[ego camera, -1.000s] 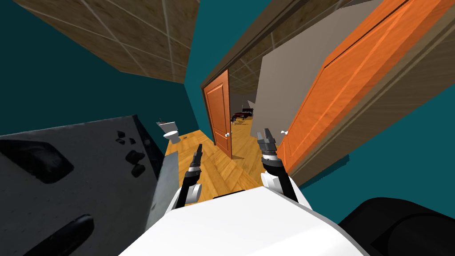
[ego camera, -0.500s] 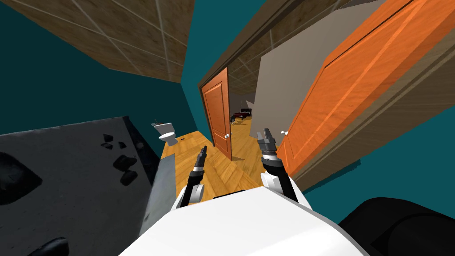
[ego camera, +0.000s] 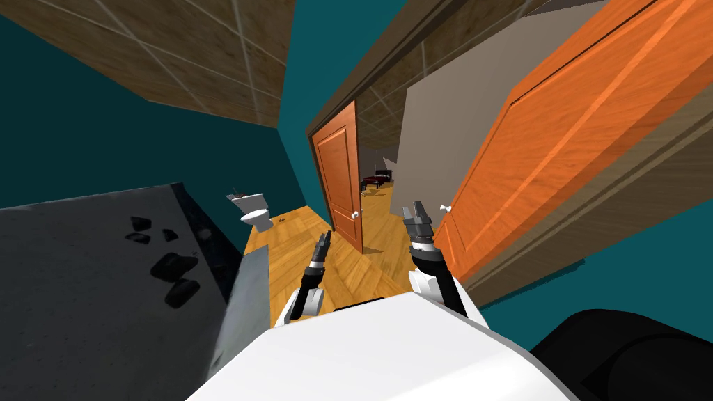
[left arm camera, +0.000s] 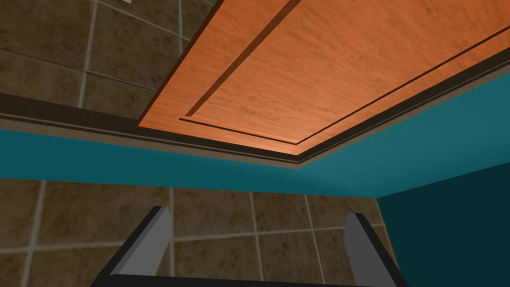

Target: Push the door open

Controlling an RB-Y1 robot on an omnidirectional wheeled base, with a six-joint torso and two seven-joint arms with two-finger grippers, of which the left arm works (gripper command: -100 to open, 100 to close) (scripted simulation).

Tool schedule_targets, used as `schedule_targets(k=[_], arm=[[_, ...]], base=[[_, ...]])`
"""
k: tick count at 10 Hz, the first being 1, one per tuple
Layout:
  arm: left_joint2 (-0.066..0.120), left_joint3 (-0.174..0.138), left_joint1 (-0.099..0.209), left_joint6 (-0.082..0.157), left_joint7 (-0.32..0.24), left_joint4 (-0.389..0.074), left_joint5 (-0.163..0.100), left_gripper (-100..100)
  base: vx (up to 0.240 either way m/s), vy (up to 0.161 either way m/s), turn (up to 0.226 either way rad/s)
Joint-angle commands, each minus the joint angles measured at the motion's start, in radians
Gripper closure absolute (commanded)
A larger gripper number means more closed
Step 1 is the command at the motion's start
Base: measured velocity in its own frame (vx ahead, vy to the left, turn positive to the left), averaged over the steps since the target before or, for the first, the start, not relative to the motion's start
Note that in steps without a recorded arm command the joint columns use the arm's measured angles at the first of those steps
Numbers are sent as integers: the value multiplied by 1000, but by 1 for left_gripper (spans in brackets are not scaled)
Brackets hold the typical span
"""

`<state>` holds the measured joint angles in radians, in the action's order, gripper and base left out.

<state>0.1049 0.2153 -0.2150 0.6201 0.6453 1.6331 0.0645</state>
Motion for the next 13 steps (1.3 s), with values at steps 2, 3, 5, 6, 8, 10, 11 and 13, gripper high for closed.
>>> schedule_targets(k=[2,3,5,6,8,10,11,13], arm=[[7,25,24,20,50,-70,3,-100],[9,35,34,25,68,-94,4,-100],[14,53,53,37,105,-144,6,-100],[17,63,63,42,123,-169,7,-100],[21,81,82,54,159,-218,9,-100],[25,100,102,65,195,-267,11,-100],[27,109,111,70,213,-291,12,-100],[29,118,120,76,230,-315,13,-100]], base=[[90,32,-58],[102,40,-64],[98,30,-67],[98,32,-65],[89,40,-58],[85,36,-64],[100,40,-52],[89,26,-42]])
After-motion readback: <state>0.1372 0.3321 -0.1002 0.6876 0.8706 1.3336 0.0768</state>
